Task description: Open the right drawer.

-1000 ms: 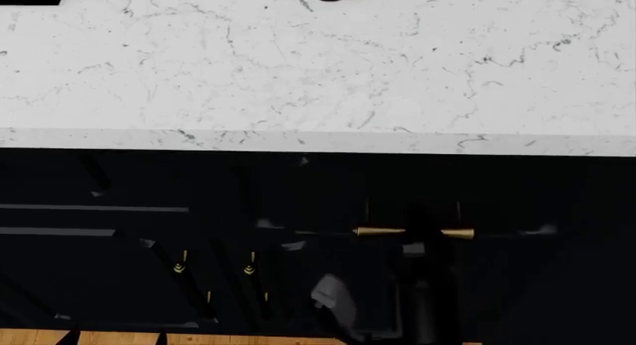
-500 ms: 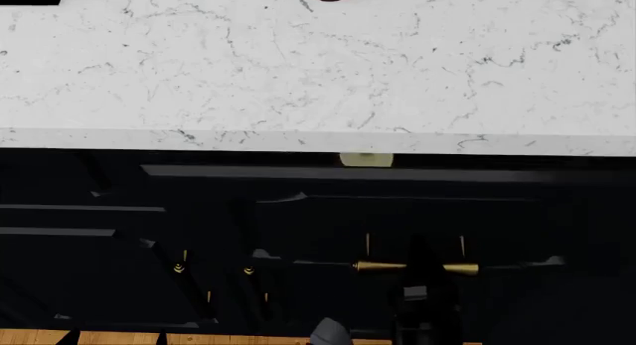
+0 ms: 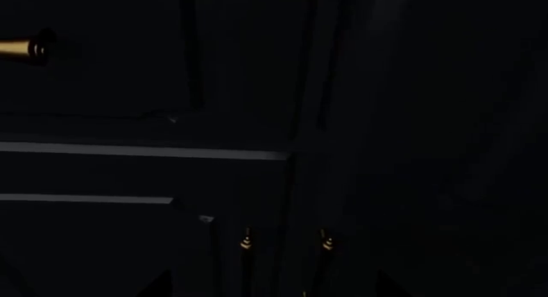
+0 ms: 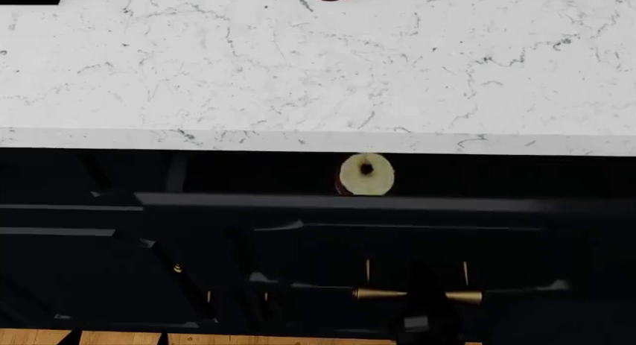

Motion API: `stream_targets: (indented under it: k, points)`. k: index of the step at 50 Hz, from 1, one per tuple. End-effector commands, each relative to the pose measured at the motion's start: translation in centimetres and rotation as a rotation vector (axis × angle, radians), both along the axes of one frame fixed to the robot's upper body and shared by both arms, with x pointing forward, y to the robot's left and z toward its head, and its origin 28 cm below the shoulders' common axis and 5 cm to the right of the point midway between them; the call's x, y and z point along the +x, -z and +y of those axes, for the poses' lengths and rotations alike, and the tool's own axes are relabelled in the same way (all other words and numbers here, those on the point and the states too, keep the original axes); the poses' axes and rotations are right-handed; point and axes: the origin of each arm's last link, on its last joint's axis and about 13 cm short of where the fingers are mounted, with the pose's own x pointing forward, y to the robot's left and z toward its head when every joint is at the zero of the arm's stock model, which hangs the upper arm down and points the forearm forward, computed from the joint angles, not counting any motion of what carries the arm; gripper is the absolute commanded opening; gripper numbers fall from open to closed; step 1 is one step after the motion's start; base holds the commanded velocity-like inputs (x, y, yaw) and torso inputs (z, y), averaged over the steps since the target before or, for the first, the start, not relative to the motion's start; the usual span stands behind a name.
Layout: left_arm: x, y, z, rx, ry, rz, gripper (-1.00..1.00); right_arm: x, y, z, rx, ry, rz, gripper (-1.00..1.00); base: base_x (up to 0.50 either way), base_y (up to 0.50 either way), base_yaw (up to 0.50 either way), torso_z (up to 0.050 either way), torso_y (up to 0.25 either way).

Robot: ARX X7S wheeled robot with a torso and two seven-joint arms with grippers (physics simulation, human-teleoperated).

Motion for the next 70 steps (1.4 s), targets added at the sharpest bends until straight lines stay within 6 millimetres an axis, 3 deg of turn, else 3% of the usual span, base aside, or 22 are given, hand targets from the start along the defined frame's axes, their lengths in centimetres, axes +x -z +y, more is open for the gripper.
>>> stream_targets:
  k: [1,17,70]
  points:
    - [0.01,0.06,0.01,0.001,0.001,0.001,1.0,-0.65,-0.39,-0.07,-0.033,-0.014,-0.066,-1.0,0.0,0.0,0.0,0.0,0.0]
    - [0.03,0.01,0.03,0.0,0.0,0.0,1.0,-0.6,-0.47,0.11,-0.032,-0.019,-0.069,-1.0,0.0,0.0,0.0,0.0,0.0]
    - [0.01,-0.04,0.02,0.0,-0.001,0.001,1.0,-0.67,-1.04,0.12,-0.032,-0.018,-0.073,-1.0,-0.21,0.0,0.0,0.0,0.001]
